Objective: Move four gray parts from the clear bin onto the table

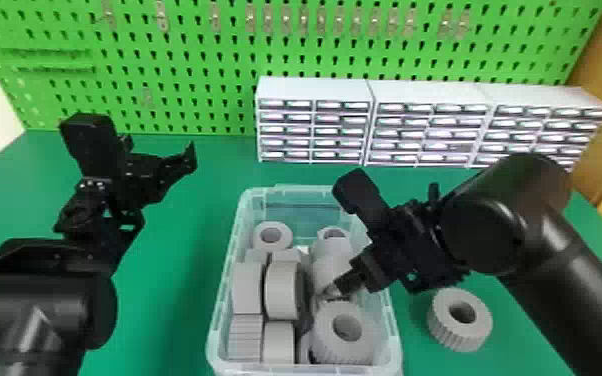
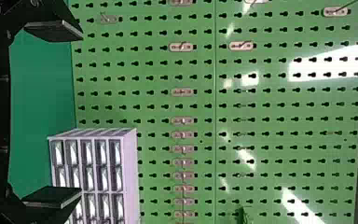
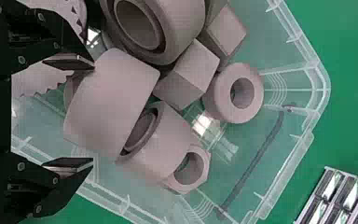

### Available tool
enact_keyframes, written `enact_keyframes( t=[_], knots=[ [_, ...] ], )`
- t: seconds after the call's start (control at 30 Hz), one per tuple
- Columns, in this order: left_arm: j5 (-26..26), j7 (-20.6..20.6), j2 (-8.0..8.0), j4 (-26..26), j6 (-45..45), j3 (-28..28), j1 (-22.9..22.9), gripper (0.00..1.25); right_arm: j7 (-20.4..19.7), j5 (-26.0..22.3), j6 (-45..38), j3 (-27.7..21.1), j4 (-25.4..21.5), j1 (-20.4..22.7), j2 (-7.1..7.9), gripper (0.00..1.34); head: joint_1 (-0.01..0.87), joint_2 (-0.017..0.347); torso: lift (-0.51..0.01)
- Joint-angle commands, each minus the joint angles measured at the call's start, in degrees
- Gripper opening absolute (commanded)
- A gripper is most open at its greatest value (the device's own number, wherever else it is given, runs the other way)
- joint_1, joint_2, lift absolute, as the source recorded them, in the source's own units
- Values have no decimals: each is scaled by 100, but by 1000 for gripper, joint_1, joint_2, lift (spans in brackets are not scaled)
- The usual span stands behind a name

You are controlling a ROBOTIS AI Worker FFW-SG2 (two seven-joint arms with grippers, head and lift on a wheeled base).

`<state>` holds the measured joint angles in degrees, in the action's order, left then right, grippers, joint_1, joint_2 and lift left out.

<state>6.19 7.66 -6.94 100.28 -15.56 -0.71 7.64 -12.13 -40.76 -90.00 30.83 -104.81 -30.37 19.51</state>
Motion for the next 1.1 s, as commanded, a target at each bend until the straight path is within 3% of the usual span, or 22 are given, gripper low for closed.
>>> enact_keyframes(
  t=[0.0, 0.33, 0.43, 0.53, 0.67, 0.73, 0.83, 1.07],
  knots=[
    [-3, 8, 0, 0, 0, 10, 1, 1132, 0, 7, -8, 2, 66, 5, 9, 816, 686, 26, -50],
    [5, 8, 0, 0, 0, 1, -8, 1134, -9, 156, -8, 125, 505, -57, -70, 816, 686, 26, -50],
    [14, 8, 0, 9, 0, -43, -34, 1134, 0, 613, -8, 169, 532, -39, -176, 815, 686, 26, -50],
    [67, 8, 0, 9, 0, -87, -52, 1134, 0, 1413, -8, 125, 488, 40, -343, 815, 686, 26, -50],
    [76, 8, 0, 9, 0, -78, -43, 1135, 9, 2635, 264, -262, 356, 233, -677, 815, 686, 26, -50],
    [76, 8, 0, 9, 0, -69, -34, 1135, 70, 2995, 404, -394, 277, 268, -773, 815, 686, 26, -50],
    [76, 8, 0, 9, 0, -87, -43, 1135, 589, 3522, 518, -534, 233, 242, -800, 815, 686, 26, -50],
    [76, 8, 0, 9, 0, -78, -87, 1135, 782, 3654, 747, -736, 180, 339, -738, 815, 686, 26, -50]
  ],
)
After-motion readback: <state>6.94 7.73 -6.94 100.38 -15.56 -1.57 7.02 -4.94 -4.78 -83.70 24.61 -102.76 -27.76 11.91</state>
